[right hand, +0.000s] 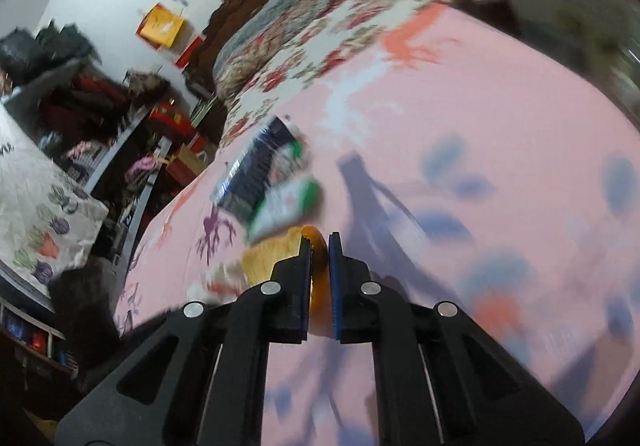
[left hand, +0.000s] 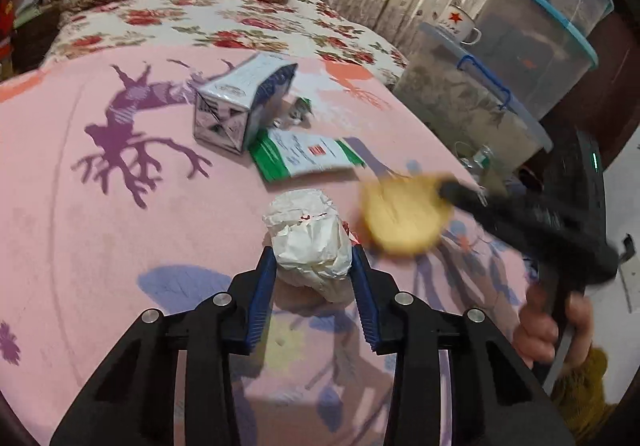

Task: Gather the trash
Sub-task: 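Grasp the crumpled white tissue with the left gripper while right gripper grasps yellow bread, then carry tissue and bread to the wastebasket and open both grippers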

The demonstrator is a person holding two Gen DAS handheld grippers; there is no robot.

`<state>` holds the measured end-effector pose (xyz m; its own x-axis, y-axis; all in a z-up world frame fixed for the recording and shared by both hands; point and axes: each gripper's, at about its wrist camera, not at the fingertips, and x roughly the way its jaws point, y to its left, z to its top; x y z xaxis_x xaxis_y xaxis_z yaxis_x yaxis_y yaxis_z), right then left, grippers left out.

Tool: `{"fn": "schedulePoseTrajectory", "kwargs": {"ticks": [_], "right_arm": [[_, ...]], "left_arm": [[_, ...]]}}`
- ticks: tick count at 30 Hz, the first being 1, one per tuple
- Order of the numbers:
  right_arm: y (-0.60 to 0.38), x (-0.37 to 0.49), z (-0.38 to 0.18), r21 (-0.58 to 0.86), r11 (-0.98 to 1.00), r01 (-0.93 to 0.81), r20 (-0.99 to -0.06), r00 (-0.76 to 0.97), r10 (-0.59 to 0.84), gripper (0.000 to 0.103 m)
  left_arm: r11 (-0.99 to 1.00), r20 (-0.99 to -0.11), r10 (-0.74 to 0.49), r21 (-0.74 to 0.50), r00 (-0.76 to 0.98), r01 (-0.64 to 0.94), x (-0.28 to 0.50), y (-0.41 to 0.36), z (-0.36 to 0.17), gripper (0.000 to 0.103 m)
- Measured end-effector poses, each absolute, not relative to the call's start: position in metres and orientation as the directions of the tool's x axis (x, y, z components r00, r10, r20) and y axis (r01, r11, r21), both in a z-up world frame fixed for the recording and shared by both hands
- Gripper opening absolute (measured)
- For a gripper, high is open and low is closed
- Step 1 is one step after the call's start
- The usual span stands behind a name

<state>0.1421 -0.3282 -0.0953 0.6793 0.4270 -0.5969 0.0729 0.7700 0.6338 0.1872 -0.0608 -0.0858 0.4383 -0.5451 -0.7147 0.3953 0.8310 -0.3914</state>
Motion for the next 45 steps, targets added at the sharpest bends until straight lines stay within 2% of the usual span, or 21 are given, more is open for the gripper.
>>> {"fn": "schedulePoseTrajectory", "kwargs": {"ticks": [5,11,13,15,16,17,18,23,25,27,29,32,39,45], "right_arm": [[-0.344,0.071,-0.112,0.674,0.72,0.164,-0.597,0.694,0.401,0.01],[-0.344,0.053,-0.118,0.702,0.688,0.183,-0.581,0.706,0.405,0.015],[-0.345,0.054,-0.119,0.715,0.672,0.19,-0.573,0.71,0.41,0.015],[-0.346,0.052,-0.12,0.726,0.66,0.196,-0.568,0.711,0.414,0.027],[-0.347,0.051,-0.12,0.725,0.658,0.201,-0.568,0.714,0.408,0.05],[-0.347,0.047,-0.118,0.723,0.66,0.205,-0.562,0.73,0.389,0.065],[-0.348,0.043,-0.114,0.714,0.67,0.202,-0.554,0.748,0.366,0.066],[-0.345,0.035,-0.11,0.696,0.69,0.198,-0.568,0.739,0.361,0.064],[-0.34,0.037,-0.114,0.691,0.693,0.203,-0.585,0.721,0.372,0.059],[-0.334,0.042,-0.119,0.685,0.704,0.186,-0.592,0.706,0.389,0.047],[-0.321,0.054,-0.123,0.674,0.722,0.158,-0.606,0.678,0.417,0.023],[-0.319,0.06,-0.126,0.689,0.709,0.152,-0.595,0.677,0.433,0.011],[-0.378,0.056,-0.122,0.737,0.645,0.203,-0.54,0.751,0.38,0.01],[-0.455,0.046,-0.112,0.723,0.632,0.281,-0.525,0.817,0.238,0.01]], "left_arm": [[0.804,-0.715,-0.574,-0.398,0.4,0.443,0.167,-0.07,-0.083,0.035],[0.79,-0.725,-0.576,-0.377,0.378,0.483,0.149,-0.084,-0.081,0.036],[0.796,-0.733,-0.565,-0.366,0.378,0.482,0.148,-0.087,-0.081,0.04],[0.805,-0.737,-0.554,-0.355,0.388,0.475,0.147,-0.086,-0.08,0.045],[0.808,-0.737,-0.551,-0.352,0.392,0.473,0.148,-0.086,-0.078,0.051],[0.809,-0.735,-0.55,-0.351,0.396,0.472,0.148,-0.085,-0.077,0.054],[0.81,-0.734,-0.55,-0.352,0.399,0.469,0.149,-0.085,-0.075,0.059],[0.812,-0.746,-0.542,-0.346,0.387,0.471,0.154,-0.093,-0.077,0.059],[0.815,-0.756,-0.534,-0.34,0.378,0.47,0.154,-0.096,-0.082,0.055],[0.817,-0.769,-0.525,-0.335,0.365,0.468,0.155,-0.099,-0.088,0.044],[0.817,-0.766,-0.523,-0.328,0.373,0.474,0.154,-0.101,-0.088,0.037],[0.809,-0.768,-0.527,-0.323,0.363,0.491,0.156,-0.106,-0.082,0.033],[0.761,-0.769,-0.565,-0.346,0.299,0.549,0.175,-0.153,-0.068,0.032],[0.677,-0.764,-0.601,-0.33,0.235,0.658,0.198,-0.24,-0.055,0.032]]}}
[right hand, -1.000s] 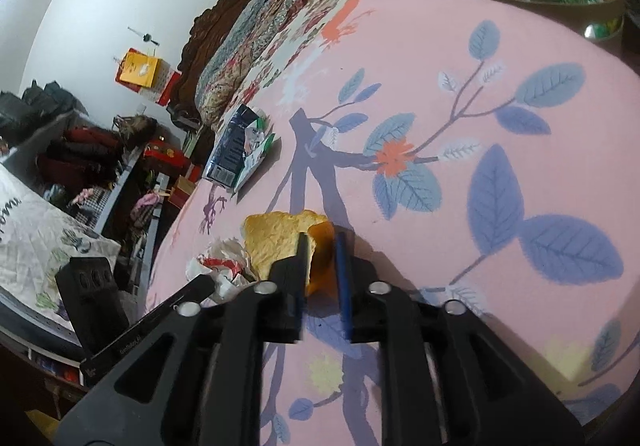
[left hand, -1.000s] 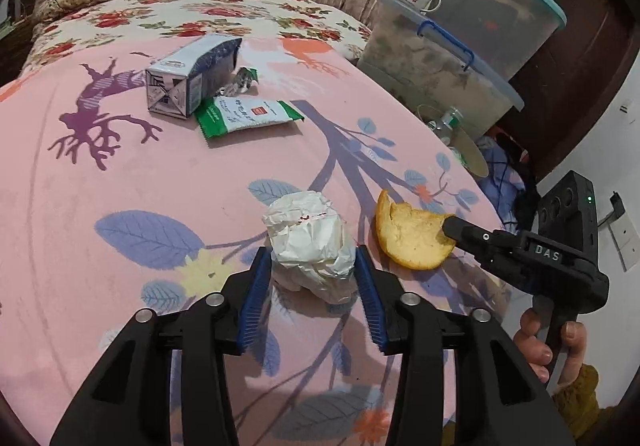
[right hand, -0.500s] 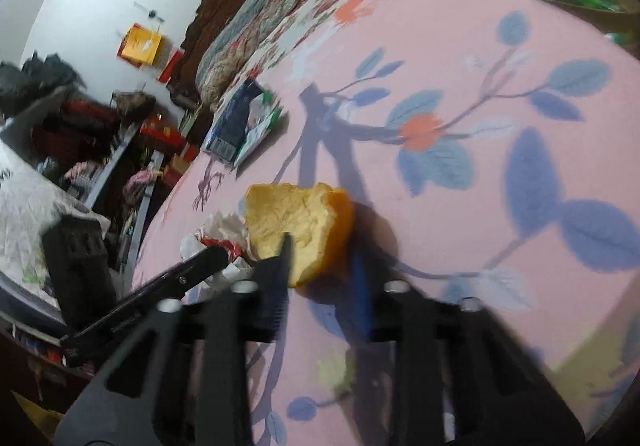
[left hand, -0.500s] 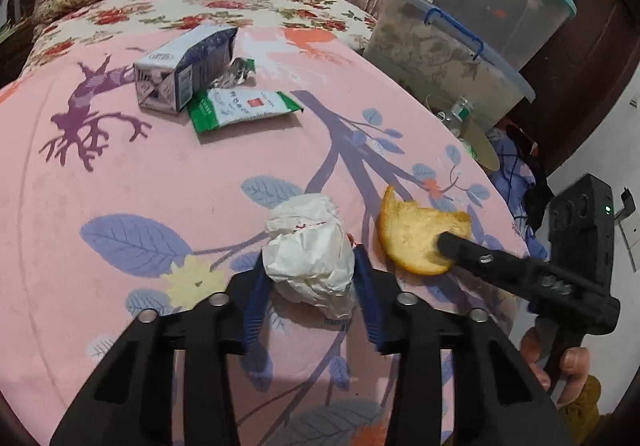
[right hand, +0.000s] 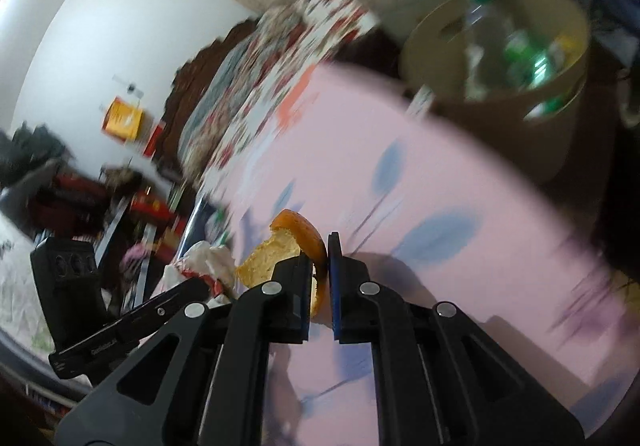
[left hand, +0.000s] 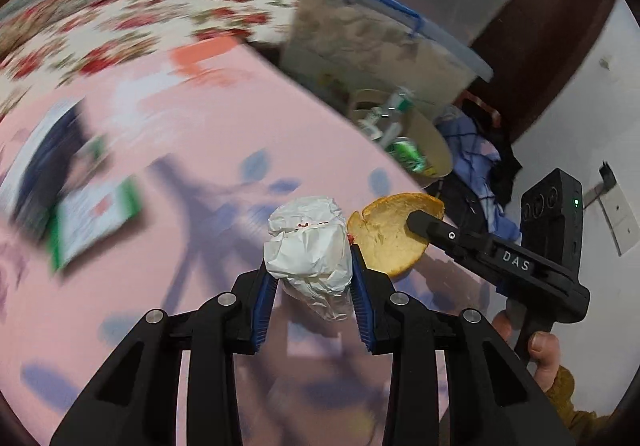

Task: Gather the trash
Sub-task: 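Carry tissue and bread to the wastebasket and open both grippers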

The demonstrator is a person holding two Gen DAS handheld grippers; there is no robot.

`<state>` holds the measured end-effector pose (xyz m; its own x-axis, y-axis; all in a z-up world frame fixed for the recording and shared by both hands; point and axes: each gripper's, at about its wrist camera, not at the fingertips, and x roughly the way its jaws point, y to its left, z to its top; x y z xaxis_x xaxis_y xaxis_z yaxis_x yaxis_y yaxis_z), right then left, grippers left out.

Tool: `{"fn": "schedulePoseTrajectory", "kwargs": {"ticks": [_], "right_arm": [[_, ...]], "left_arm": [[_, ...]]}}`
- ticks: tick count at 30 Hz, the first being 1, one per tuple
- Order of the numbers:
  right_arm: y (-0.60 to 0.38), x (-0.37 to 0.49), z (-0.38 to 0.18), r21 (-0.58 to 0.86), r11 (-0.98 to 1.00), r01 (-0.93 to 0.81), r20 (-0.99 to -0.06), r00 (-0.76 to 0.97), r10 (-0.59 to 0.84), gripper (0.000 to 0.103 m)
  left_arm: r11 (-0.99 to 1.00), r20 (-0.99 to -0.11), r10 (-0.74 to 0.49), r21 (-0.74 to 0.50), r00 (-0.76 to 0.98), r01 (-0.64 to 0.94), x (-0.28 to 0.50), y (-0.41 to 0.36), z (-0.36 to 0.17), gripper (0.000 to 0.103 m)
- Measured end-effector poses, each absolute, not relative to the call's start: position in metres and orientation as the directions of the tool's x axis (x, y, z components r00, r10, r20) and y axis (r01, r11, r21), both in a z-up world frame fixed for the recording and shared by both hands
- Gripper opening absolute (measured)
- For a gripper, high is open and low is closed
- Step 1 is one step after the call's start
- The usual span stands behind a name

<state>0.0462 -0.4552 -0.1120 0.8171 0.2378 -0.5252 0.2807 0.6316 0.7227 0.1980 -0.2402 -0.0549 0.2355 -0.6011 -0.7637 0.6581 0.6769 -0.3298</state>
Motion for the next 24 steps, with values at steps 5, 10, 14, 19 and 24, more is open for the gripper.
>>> {"fn": "schedulePoseTrajectory", "kwargs": {"ticks": [5,10,14,19,24], "right_arm": [[-0.523,0.047,-0.104,0.704,0.624,0.339,-0.523,0.842,0.132,0.01],[-0.583,0.06,-0.099,0.671,0.608,0.425,-0.551,0.834,0.024,0.01],[-0.608,0.081,-0.106,0.61,0.626,0.485,-0.611,0.791,-0.018,0.028],[-0.605,0.07,-0.103,0.613,0.63,0.478,-0.579,0.813,-0.053,0.07],[-0.583,0.044,-0.097,0.675,0.582,0.454,-0.52,0.852,-0.062,0.07]], "left_arm": [[0.613,-0.778,-0.612,-0.35,0.146,0.708,0.228,-0.325,-0.056,0.032],[0.574,-0.782,-0.616,-0.365,0.093,0.733,0.256,-0.405,-0.056,0.034],[0.556,-0.783,-0.618,-0.371,0.072,0.744,0.27,-0.461,-0.059,0.055],[0.588,-0.777,-0.627,-0.428,0.052,0.687,0.283,-0.469,-0.07,0.071],[0.593,-0.757,-0.645,-0.416,0.098,0.689,0.272,-0.422,-0.06,0.071]]}}
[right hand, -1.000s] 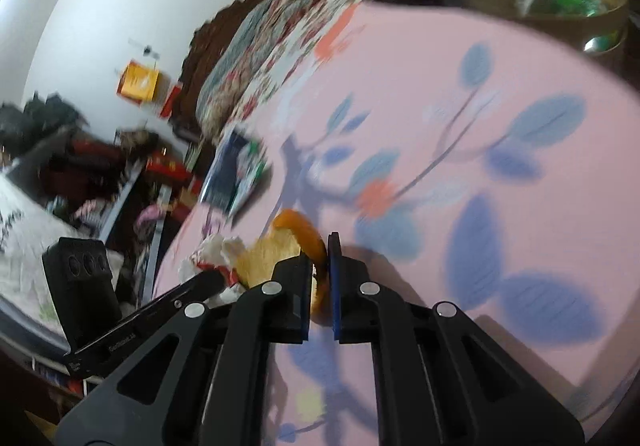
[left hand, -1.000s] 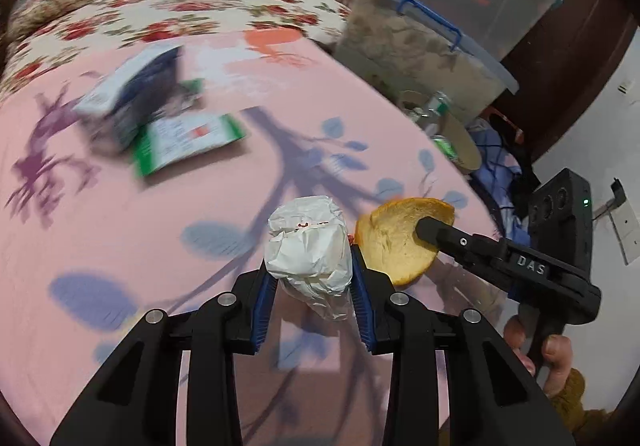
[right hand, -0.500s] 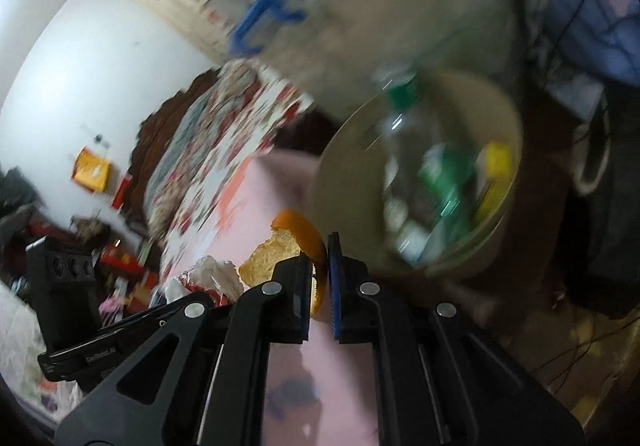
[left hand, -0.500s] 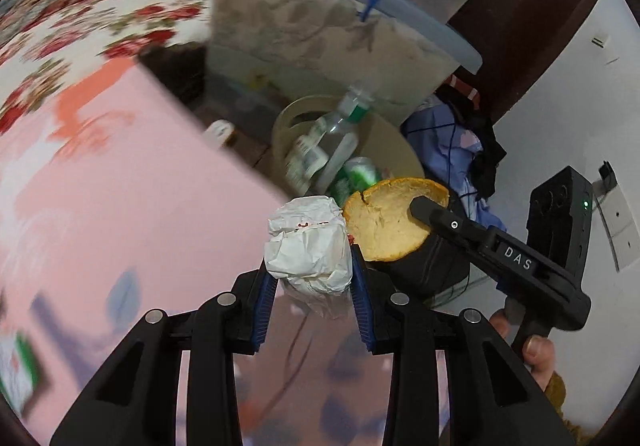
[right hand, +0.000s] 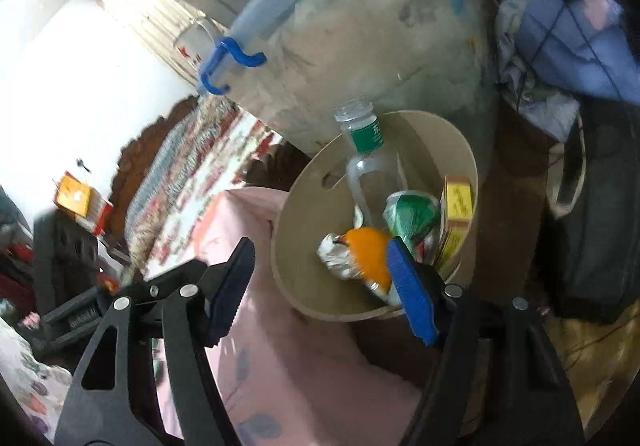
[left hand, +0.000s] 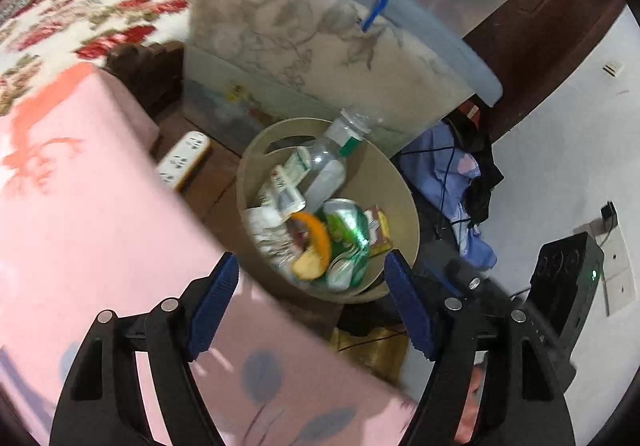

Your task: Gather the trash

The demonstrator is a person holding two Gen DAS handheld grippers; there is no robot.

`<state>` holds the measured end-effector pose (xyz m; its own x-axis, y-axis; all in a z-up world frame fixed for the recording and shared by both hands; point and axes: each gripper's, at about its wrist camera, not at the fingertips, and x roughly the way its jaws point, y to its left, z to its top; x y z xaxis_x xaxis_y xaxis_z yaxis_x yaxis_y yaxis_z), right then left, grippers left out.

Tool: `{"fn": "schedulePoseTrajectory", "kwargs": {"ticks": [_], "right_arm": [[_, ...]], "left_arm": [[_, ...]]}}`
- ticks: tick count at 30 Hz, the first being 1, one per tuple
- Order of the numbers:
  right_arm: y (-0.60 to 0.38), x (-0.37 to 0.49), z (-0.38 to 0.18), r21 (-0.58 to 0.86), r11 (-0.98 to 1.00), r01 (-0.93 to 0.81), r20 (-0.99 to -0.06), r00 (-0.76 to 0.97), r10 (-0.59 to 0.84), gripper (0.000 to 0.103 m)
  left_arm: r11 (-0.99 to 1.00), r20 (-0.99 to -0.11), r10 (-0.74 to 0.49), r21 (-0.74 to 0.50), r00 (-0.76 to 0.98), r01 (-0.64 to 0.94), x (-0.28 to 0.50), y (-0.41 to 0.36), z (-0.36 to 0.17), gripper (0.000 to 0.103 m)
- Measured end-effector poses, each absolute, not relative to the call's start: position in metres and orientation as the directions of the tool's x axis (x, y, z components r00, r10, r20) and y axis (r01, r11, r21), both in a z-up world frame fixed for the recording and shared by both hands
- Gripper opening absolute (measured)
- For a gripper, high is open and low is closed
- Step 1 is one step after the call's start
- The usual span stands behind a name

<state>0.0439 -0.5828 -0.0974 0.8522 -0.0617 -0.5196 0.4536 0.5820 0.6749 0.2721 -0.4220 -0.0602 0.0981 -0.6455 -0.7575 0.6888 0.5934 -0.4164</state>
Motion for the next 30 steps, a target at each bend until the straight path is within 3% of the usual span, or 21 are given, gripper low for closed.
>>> {"fn": "schedulePoseTrajectory", "kwargs": {"ticks": [7,15,19,23,30], "right_arm": [[-0.537,0.016,-0.107,0.718,0.528,0.453,-0.509,0.859,-0.045,0.07],[-0.475,-0.003,-0.099,0.639,0.582,0.502,-0.555,0.826,-0.103,0.07],[-0.442,-0.007,-0.089,0.584,0.627,0.516,-0.582,0.805,-0.12,0.071],[-0.42,-0.011,-0.081,0.553,0.648,0.524,-0.596,0.792,-0.132,0.079],[-0.398,-0.016,-0.067,0.553,0.647,0.525,-0.594,0.793,-0.136,0.089]], "left_arm": [[0.662,-0.769,-0.586,-0.274,0.254,0.698,0.232,-0.338,-0.062,0.071],[0.734,-0.785,-0.516,-0.197,0.344,0.65,0.196,-0.267,-0.066,0.072],[0.755,-0.767,-0.495,-0.148,0.408,0.638,0.176,-0.239,-0.055,0.084],[0.765,-0.732,-0.489,-0.098,0.475,0.636,0.157,-0.22,-0.041,0.093],[0.792,-0.715,-0.452,-0.045,0.534,0.609,0.142,-0.194,-0.029,0.094]]}}
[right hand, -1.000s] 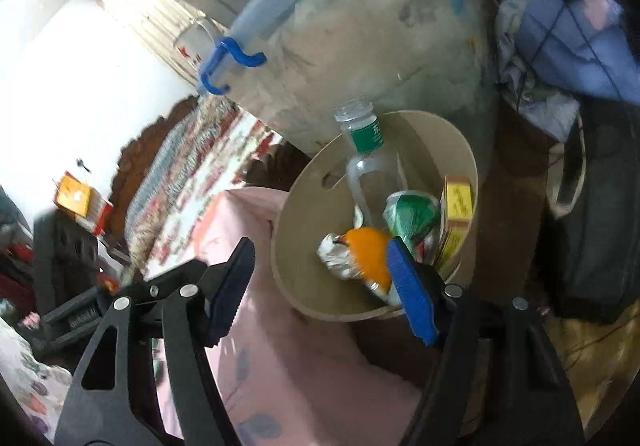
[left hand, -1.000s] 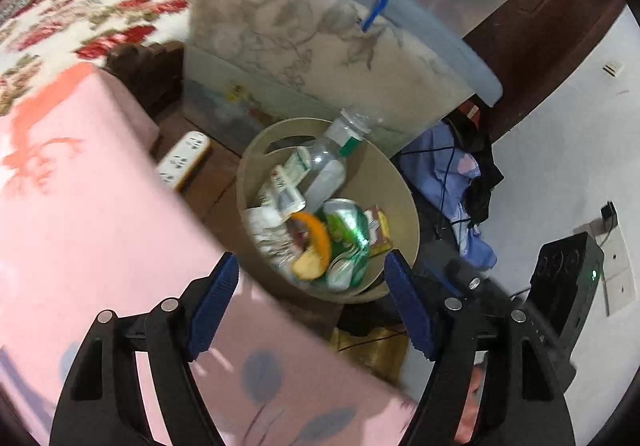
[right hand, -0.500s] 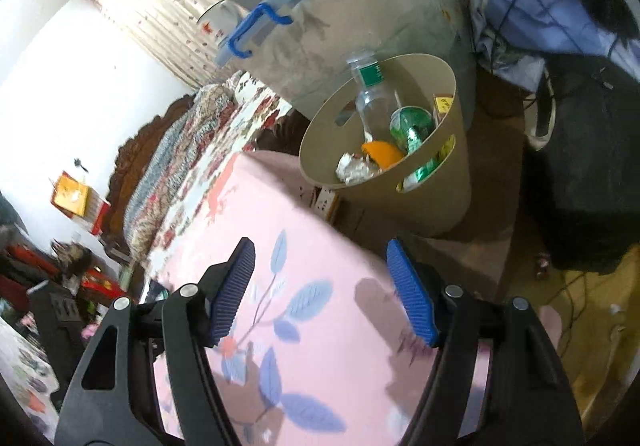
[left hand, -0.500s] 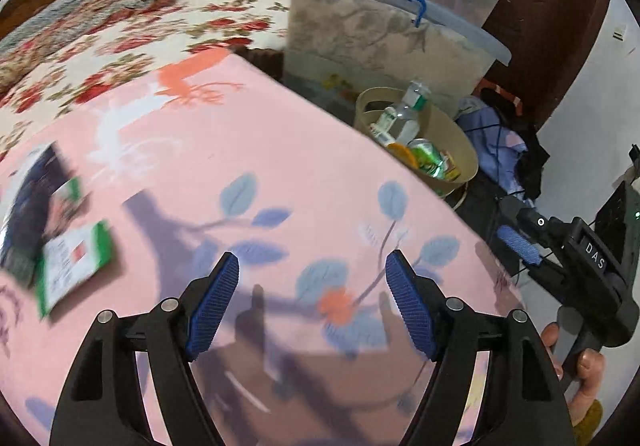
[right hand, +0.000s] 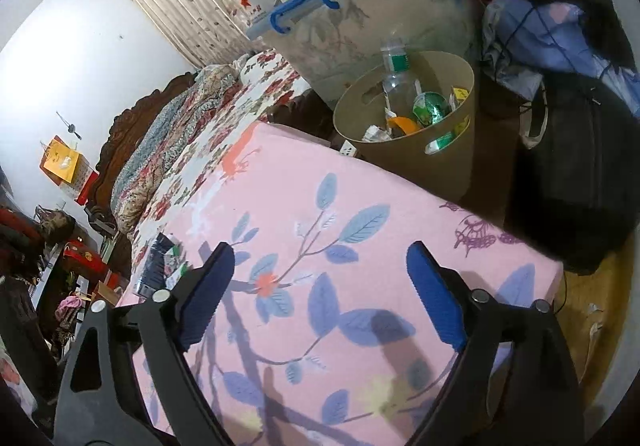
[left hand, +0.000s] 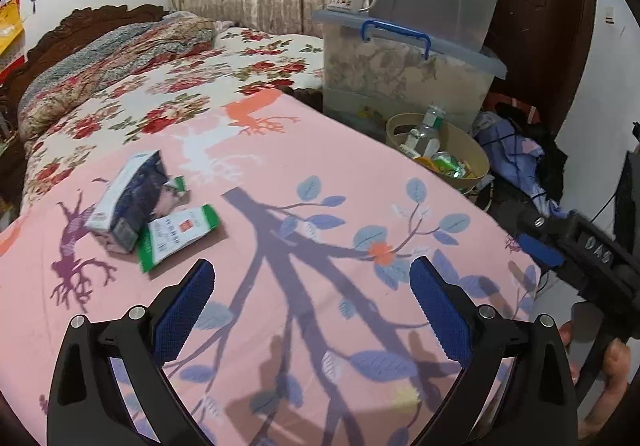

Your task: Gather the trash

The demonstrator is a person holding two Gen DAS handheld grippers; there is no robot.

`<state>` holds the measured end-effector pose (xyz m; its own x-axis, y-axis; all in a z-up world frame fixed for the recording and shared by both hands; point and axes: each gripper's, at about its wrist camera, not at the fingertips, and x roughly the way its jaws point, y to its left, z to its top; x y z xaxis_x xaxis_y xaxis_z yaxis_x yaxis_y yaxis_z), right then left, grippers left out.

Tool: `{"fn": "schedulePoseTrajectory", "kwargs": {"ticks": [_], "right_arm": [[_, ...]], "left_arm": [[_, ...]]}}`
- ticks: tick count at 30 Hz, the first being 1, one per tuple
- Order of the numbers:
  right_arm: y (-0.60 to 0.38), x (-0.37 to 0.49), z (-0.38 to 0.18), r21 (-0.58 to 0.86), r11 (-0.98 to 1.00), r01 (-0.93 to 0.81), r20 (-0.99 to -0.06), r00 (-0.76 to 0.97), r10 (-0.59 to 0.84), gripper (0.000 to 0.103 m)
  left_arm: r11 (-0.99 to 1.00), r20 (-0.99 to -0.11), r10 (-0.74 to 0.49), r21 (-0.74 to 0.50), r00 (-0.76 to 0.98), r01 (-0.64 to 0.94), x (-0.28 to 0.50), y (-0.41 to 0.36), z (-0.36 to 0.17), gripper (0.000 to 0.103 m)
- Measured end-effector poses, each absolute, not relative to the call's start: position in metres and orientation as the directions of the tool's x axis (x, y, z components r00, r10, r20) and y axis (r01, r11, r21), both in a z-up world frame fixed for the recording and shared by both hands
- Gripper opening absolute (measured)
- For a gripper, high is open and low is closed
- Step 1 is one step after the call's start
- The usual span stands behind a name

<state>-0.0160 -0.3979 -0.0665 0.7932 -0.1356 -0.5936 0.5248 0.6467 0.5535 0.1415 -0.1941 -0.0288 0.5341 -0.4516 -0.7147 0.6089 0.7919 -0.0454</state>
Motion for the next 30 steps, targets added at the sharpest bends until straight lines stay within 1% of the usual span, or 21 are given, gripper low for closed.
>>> {"fn": "schedulePoseTrajectory", "kwargs": {"ticks": [2,5,10,18,24,30], "right_arm": [[-0.392,-0.017,-0.062,0.544,0.65,0.531,-0.588,0.794,-0.156,0.093],[-0.386,-0.016,-0.058,0.533,0.658,0.532,-0.587,0.793,-0.165,0.095],[-0.375,-0.014,-0.055,0.522,0.66,0.541,-0.592,0.786,-0.176,0.099],[-0.367,-0.014,-0.05,0.516,0.661,0.545,-0.597,0.782,-0.179,0.099],[-0.359,-0.019,-0.045,0.517,0.661,0.544,-0.591,0.785,-0.184,0.099],[-0.357,-0.021,-0.042,0.512,0.665,0.544,-0.591,0.785,-0.187,0.099]], "left_arm": [[0.794,-0.72,-0.445,-0.043,0.532,0.607,0.14,-0.189,-0.028,0.094],[0.793,-0.728,-0.443,-0.046,0.523,0.608,0.137,-0.184,-0.029,0.094],[0.814,-0.719,-0.408,-0.008,0.562,0.581,0.13,-0.175,-0.028,0.094],[0.828,-0.719,-0.395,-0.008,0.572,0.561,0.128,-0.167,-0.026,0.094],[0.826,-0.695,-0.386,0.034,0.607,0.563,0.121,-0.166,-0.018,0.094],[0.832,-0.672,-0.387,0.04,0.631,0.553,0.118,-0.162,-0.01,0.094]]}}
